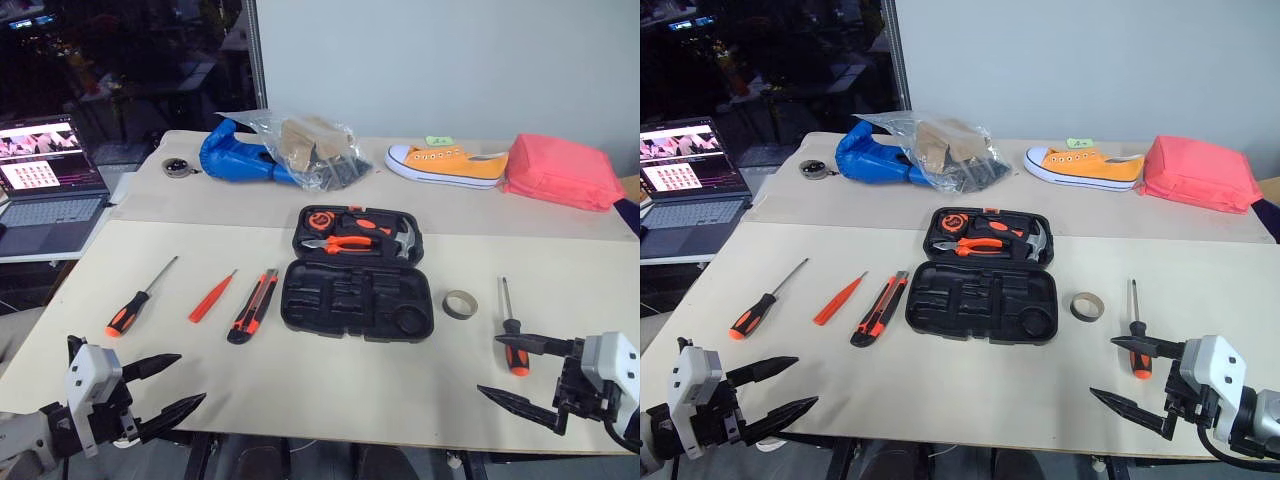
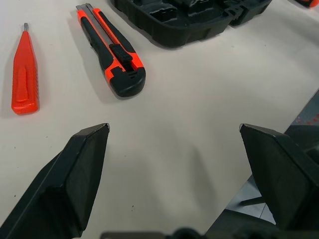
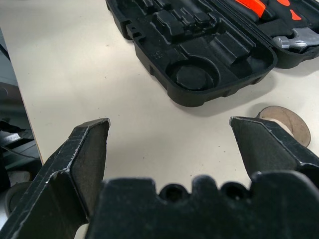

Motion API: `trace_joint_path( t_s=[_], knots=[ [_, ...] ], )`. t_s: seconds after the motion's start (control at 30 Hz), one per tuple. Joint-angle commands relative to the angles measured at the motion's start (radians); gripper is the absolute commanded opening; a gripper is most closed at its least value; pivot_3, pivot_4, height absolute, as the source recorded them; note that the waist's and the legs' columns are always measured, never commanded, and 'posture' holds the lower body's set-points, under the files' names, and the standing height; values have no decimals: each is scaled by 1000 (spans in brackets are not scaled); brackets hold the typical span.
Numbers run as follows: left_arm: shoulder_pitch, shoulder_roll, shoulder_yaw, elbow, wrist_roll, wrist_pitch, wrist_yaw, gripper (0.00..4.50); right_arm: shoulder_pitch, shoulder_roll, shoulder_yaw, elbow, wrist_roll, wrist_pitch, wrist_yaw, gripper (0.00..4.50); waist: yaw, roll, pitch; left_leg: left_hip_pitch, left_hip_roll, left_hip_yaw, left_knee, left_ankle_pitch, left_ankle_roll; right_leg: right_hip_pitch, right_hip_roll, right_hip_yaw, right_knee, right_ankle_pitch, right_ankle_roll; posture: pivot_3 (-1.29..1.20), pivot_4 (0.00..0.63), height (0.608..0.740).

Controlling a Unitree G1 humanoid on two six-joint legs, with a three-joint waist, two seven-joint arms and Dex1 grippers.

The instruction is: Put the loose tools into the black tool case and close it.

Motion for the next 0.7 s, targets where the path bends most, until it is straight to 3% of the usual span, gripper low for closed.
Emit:
trace_joint_path(
  t_s=[0.03,0.2,0.33,0.5,0.7],
  knots=[
    [-18,-16,33,-29,-39,25,64,4500,-67,17,15,-5,31,-31,-9,4454,-1,0,0,0,0,0,0,0,0,0,0,0,0,0,0,0,150,740],
    [-201,-97,69,-74,-94,231,454,4500,-281,78,138,-42,121,27,-76,4454,-4,-3,1,2,1,0,0,0,0,2,-1,1,1,3,1,0,150,740],
    [-342,-13,152,-38,-147,486,662,4500,-412,76,243,-50,152,60,-58,4454,1,-3,1,3,1,-1,0,1,2,2,3,-1,4,5,5,0,150,740],
    [-463,196,161,130,-126,635,645,4500,-546,62,323,-85,191,114,-58,4454,-1,-4,1,3,1,-1,-2,4,6,0,7,-1,5,5,3,0,150,740],
    [-643,355,-105,374,-28,689,570,4500,-603,47,341,-92,207,131,-31,4454,3,-4,1,-1,-1,0,-4,1,4,-2,3,-2,4,5,1,0,150,740]
  ],
)
